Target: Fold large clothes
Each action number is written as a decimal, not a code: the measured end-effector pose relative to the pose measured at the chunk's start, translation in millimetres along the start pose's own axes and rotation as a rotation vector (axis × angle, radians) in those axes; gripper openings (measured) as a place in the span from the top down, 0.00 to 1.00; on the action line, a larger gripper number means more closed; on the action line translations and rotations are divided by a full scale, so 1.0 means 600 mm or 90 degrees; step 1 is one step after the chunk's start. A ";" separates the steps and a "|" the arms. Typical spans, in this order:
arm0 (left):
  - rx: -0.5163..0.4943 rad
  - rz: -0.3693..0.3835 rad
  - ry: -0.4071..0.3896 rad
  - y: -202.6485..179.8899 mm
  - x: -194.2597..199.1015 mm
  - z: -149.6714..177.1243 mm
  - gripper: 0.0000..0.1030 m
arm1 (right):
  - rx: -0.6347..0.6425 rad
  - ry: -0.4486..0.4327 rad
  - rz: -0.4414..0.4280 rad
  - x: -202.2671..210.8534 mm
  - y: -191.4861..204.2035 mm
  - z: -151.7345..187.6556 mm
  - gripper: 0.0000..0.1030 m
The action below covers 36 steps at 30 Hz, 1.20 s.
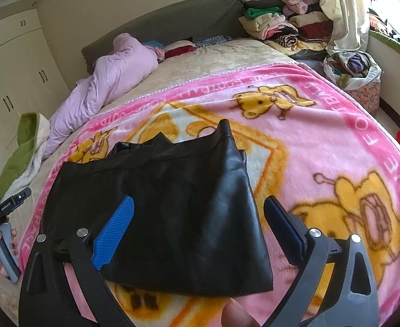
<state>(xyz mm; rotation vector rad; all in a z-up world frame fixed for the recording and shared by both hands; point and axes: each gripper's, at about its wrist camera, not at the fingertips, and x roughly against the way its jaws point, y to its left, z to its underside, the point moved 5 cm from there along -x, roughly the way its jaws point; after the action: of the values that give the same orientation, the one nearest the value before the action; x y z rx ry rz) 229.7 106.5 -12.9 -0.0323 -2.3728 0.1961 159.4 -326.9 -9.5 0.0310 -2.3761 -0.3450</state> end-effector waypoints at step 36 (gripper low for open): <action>0.156 0.156 0.119 0.042 -0.047 0.139 0.24 | -0.058 0.089 0.011 -0.062 -0.069 0.111 0.14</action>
<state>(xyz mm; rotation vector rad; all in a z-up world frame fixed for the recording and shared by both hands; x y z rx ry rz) 192.0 118.2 -95.5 -0.2157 -2.1394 0.5755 139.1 -346.1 -91.8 -0.0075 -2.2185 -0.4289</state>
